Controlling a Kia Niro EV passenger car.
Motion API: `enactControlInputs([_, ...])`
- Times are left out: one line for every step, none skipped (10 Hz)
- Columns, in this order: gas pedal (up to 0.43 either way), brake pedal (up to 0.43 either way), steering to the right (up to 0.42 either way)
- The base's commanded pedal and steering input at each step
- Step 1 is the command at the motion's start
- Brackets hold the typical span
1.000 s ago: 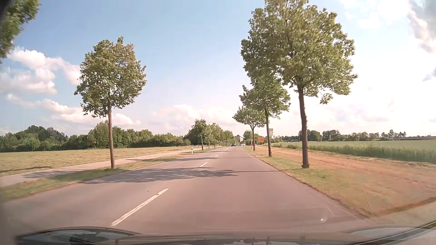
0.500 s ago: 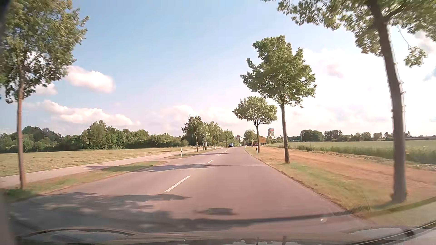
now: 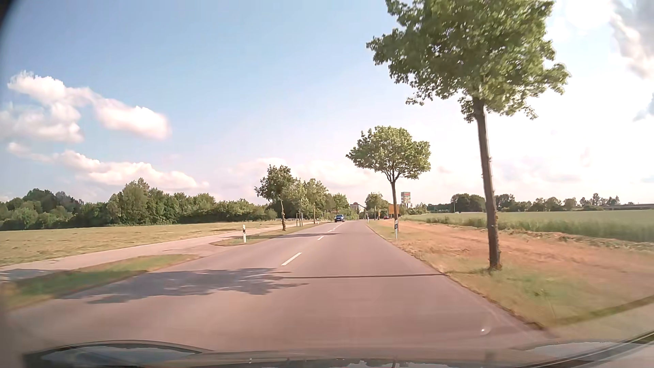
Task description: Follow the waypoints while adhering to traffic rules and regulations
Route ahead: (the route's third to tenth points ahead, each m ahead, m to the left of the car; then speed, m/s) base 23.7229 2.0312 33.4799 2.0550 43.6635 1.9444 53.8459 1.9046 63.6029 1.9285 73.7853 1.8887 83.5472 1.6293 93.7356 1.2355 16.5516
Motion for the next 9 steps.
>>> enactControlInputs([0.020, 0.012, 0.003])
enactControlInputs([0.020, 0.012, 0.003])
enactControlInputs([0.020, 0.012, 0.003])
enactControlInputs([0.020, 0.012, 0.002])
enactControlInputs([0.020, 0.012, 0.000])
enactControlInputs([0.020, 0.012, 0.000])
enactControlInputs([0.028, 0.012, 0.000])
enactControlInputs([0.028, 0.012, 0.001])
enactControlInputs([0.028, 0.012, 0.000])
